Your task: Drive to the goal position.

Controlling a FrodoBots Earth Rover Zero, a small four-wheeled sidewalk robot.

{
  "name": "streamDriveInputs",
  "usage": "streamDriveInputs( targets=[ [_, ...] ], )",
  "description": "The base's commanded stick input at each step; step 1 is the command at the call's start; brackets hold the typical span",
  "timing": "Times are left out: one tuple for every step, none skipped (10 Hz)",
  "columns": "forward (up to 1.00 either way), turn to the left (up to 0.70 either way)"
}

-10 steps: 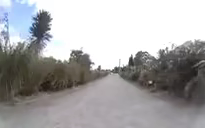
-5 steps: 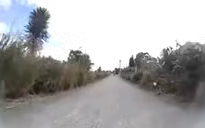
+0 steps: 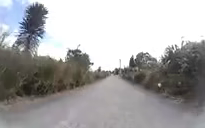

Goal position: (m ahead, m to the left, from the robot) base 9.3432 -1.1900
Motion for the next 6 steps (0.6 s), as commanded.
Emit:
streamDriveInputs(
  targets=[
    [0.85,0.00],
    [0.85,0.00],
    [0.85,0.00],
    [0.85,0.00],
    [0.85,0.00],
    [0.85,0.00]
  ],
)
